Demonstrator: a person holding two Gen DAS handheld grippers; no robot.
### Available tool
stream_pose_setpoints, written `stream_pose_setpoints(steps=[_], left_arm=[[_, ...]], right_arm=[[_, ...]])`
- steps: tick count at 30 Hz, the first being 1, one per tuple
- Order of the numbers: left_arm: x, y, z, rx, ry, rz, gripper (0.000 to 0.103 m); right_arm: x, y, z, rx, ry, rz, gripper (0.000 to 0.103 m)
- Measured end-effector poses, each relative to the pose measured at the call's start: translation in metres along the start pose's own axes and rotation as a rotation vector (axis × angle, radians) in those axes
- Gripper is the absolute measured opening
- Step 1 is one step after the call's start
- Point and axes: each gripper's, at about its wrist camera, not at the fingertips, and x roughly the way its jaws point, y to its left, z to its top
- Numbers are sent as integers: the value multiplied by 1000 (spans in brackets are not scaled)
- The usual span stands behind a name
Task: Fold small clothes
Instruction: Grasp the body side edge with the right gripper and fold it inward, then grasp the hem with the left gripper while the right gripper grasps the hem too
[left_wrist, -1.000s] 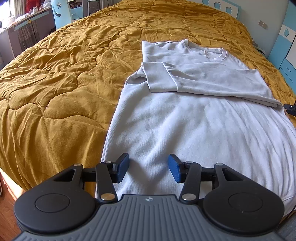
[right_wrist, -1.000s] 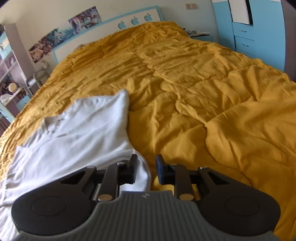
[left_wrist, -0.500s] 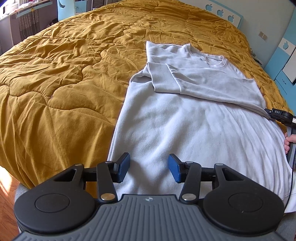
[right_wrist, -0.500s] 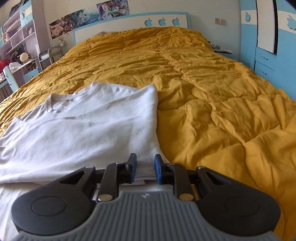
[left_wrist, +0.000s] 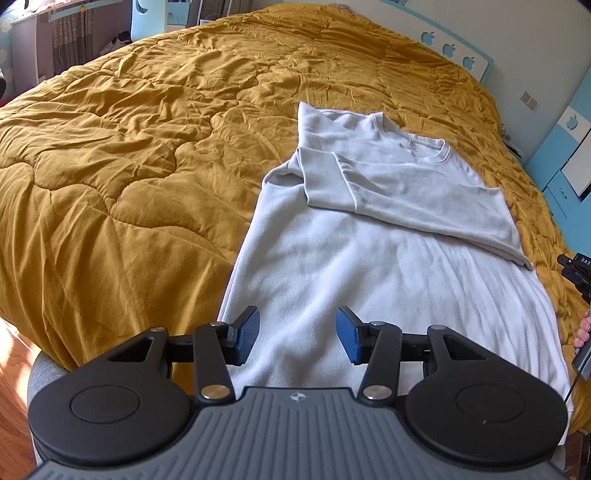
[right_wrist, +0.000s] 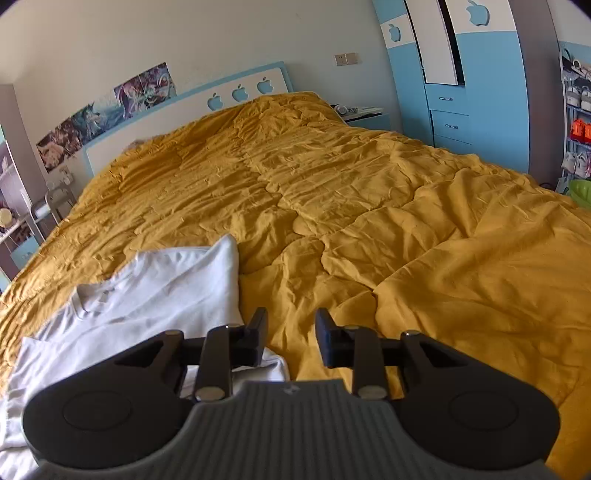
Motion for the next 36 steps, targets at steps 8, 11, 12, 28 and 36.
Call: stream_pose_setpoints(steps=[8, 11, 12, 28, 36], left_arm=[[-36, -5, -2, 59, -112, -34, 57], [-46, -3, -5, 89, -111, -48, 57], [-49, -2, -6, 105, -106, -50, 58], [-43, 76, -49, 4, 166, -161, 59], [-28, 77, -57, 13, 198, -183, 58]], right_arm=[[-123, -10, -5, 96, -187, 98, 56], [-154, -9, -16, 78, -149, 124, 68], [-162, -8, -20, 64, -126, 117, 75], [-227, -55, -103, 37, 372, 84, 82], [-219, -52, -112, 59, 502, 138, 82]])
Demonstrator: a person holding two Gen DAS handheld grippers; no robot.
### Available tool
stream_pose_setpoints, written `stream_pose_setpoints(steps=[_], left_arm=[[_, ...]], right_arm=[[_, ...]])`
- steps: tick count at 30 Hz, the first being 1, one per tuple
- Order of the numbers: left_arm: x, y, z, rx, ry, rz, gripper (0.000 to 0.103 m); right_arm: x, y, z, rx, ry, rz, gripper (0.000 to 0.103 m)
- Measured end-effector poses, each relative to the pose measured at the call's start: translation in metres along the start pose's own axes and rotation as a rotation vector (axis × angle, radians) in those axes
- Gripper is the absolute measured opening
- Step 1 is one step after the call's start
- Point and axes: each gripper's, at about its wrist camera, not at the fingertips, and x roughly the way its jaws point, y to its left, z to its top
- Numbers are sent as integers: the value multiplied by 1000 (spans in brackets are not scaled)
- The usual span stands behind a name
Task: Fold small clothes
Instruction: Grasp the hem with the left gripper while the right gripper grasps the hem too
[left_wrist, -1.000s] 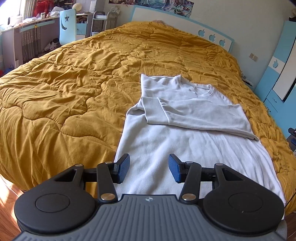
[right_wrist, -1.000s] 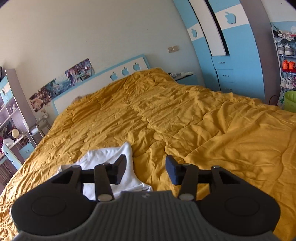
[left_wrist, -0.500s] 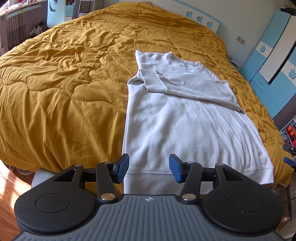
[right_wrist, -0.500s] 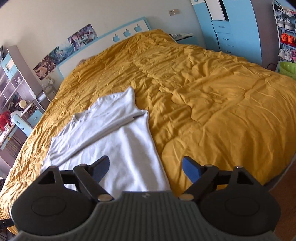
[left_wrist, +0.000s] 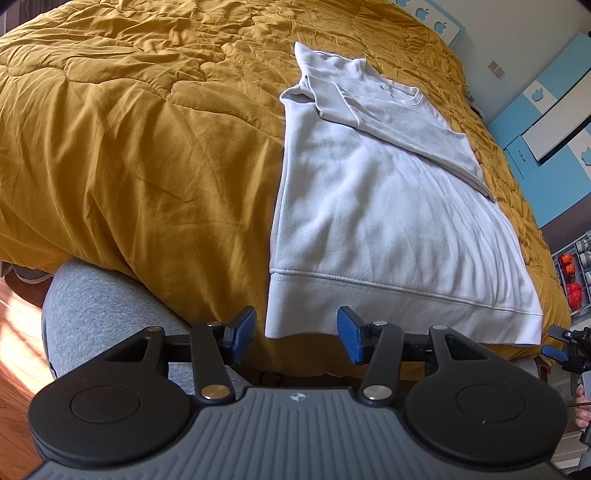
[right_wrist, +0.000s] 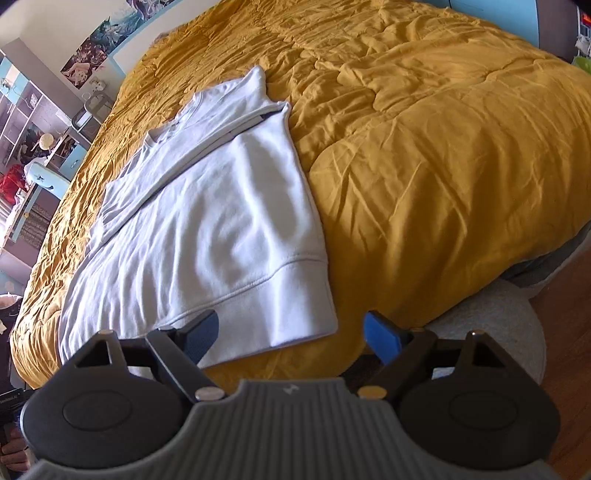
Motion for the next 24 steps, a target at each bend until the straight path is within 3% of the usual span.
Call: stream_pose_setpoints(steps=[2, 5, 7, 9, 10, 14, 17, 18, 24], left_arm=[[4, -6, -1, 53, -45, 18, 58], [9, -14, -1, 95, -92, 28, 57], [15, -16, -2, 86, -87, 4, 53], [22, -18, -3, 55, -77, -20, 42], [25, -18, -3, 39, -78, -17, 33], [34, -21, -9, 4, -102, 12, 20], [33, -26, -12, 30, -122, 50, 3], [32, -27, -13, 36, -130, 50, 0], [25, -25, -14, 31, -143, 55, 0]], right_arm=[[6, 5, 0, -35, 1, -1, 82], [11, 14, 0, -129, -38, -28, 70], [19, 16, 6, -153, -12, -59, 63], [23, 14, 9, -147, 10, -17, 53], [26, 13, 10, -149, 20, -3, 53], [36, 9, 13, -126, 35, 2, 53], [32, 11, 11, -159, 0, 23, 19], [29, 14, 11, -187, -14, 19, 14], [14, 10, 13, -168, -59, 93, 7]])
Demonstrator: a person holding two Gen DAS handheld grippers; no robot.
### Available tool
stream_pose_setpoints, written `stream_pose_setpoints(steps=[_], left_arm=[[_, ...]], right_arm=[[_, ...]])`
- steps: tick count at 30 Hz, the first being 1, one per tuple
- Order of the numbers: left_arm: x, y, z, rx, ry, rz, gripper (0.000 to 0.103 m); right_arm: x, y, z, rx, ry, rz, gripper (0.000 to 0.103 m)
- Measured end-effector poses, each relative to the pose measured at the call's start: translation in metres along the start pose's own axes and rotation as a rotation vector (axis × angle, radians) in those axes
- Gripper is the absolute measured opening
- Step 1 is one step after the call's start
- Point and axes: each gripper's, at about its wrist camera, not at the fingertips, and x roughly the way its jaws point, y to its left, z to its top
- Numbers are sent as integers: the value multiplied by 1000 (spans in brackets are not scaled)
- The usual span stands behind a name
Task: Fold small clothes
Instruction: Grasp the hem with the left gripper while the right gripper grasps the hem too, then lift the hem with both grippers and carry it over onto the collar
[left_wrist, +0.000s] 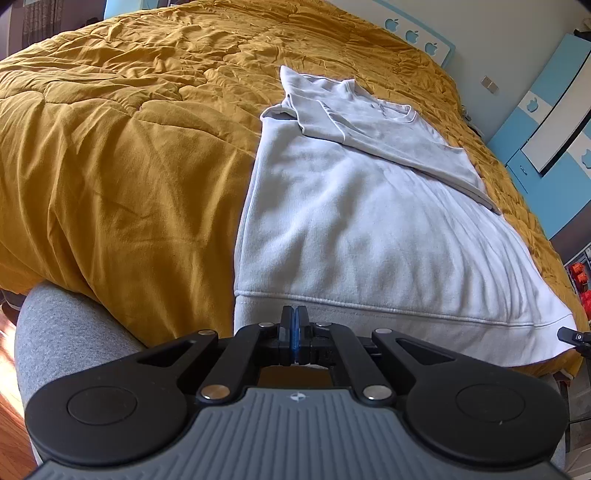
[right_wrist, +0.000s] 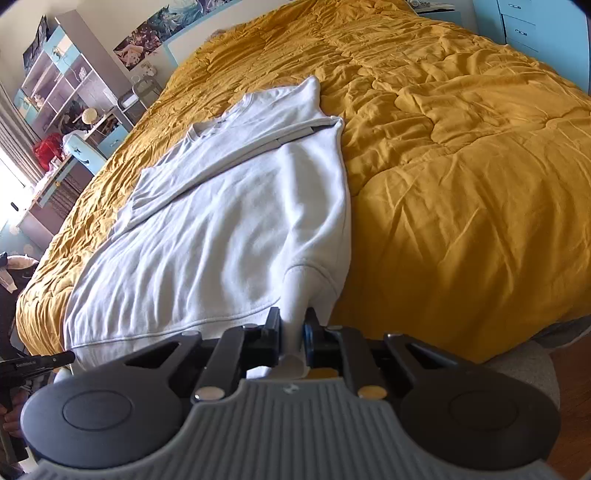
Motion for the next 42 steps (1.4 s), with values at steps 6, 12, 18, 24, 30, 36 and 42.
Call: stream_pose_setpoints(steps=[6, 12, 18, 24, 30, 36, 42], left_arm=[[-10, 8, -4, 64, -29, 63, 50], [16, 18, -3, -4, 61, 69, 49], [12, 17, -6, 8, 41, 27, 7], [-5, 8, -10, 114, -13, 17, 5], [-7, 7, -6, 120, 17, 2, 9], [8, 14, -5, 83, 51, -11, 12], [-3, 24, -10, 39, -31, -110, 3]], right_arm=[[2, -6, -3, 43, 18, -23, 8], [4, -1, -3, 25, 17, -18, 8], [4, -8, -3, 46, 25, -4, 7], [-8, 1, -1, -17, -20, 67, 5], [-2, -8, -3, 53, 7, 63, 13], [18, -20, 0, 111, 41, 80, 31], [19, -24, -4, 130, 31, 73, 14]])
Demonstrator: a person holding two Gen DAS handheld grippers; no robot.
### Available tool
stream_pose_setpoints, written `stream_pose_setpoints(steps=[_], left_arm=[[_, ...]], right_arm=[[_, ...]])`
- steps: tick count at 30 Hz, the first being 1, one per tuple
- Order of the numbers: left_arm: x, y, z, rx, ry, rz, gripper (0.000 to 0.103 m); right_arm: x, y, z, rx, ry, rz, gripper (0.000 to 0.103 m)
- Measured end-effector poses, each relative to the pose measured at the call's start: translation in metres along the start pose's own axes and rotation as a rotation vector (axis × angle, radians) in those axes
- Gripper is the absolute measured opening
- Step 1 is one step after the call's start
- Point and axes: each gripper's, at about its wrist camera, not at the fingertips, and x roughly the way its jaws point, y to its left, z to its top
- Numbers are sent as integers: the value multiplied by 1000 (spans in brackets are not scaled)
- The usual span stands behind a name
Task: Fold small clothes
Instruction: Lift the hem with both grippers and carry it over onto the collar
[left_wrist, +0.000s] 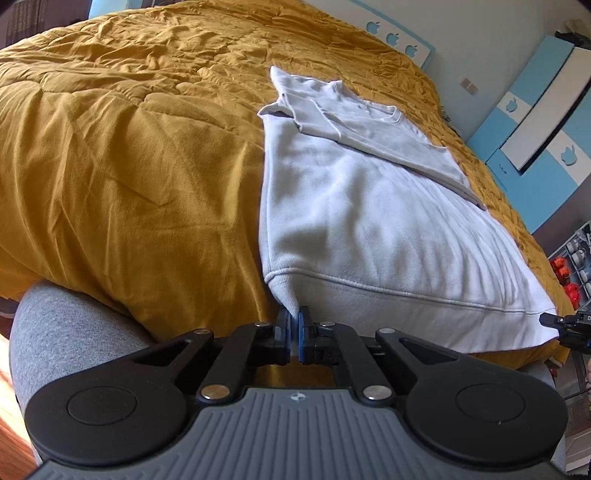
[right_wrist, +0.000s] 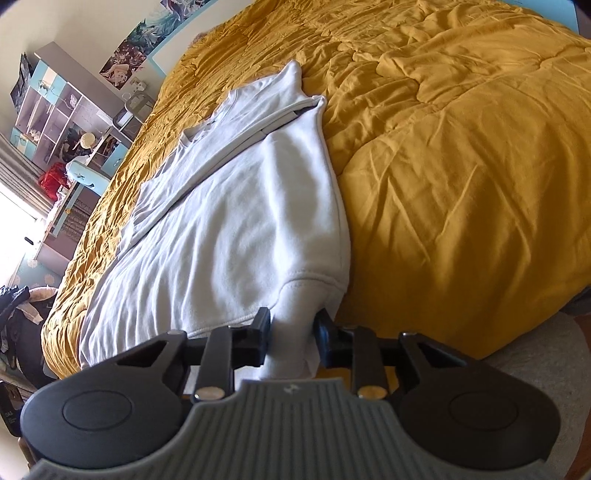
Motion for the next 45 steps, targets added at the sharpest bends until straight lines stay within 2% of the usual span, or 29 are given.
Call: stream_pose_setpoints(steps=[3, 9, 15, 19, 22, 27, 29, 32, 34, 37, 38, 41, 43, 44, 45], left_arm=[[-16, -8, -1, 59, -74, -44, 3], [-36, -19, 11, 36, -199, -133, 3], [-50, -34, 38, 51, -298, -198, 3], [-52, -48, 60, 72, -355, -164, 3], [-53, -60, 79, 97, -401, -139, 3], [-46, -75, 116, 95, -462, -97, 3], [-41, -79, 130, 92, -479, -87, 3], [-31, -84, 151, 89, -493, -78, 3], [-21, -87, 166, 88, -492, -59, 3], [-5, -90, 184, 64, -461, -49, 3], [-1, -92, 186, 65, -450, -52, 3], [4, -98, 180, 100, -468, -50, 3], [6, -101, 178, 109, -466, -55, 3], [7, -100, 178, 106, -458, -61, 3], [8, -100, 178, 102, -450, -66, 3]], right_arm=[[-10, 0, 0, -8, -16, 53, 7], [-30, 3, 10, 56, -65, 202, 6], [-51, 19, 31, 50, -136, 342, 6], [-62, 32, 52, -17, -215, 416, 6], [-62, 38, 69, -5, -252, 443, 6], [-60, 52, 105, -22, -333, 435, 6], [-62, 54, 119, -11, -416, 443, 6], [-62, 48, 146, 62, -525, 545, 6], [-64, 51, 171, 77, -573, 505, 3], [-54, 62, 204, 15, -544, 420, 0], [-46, 67, 213, -13, -493, 395, 0], [-21, 76, 211, -94, -359, 349, 0], [4, 85, 197, -192, -259, 273, 1], [15, 87, 193, -219, -215, 255, 5], [33, 88, 188, -243, -141, 234, 16]])
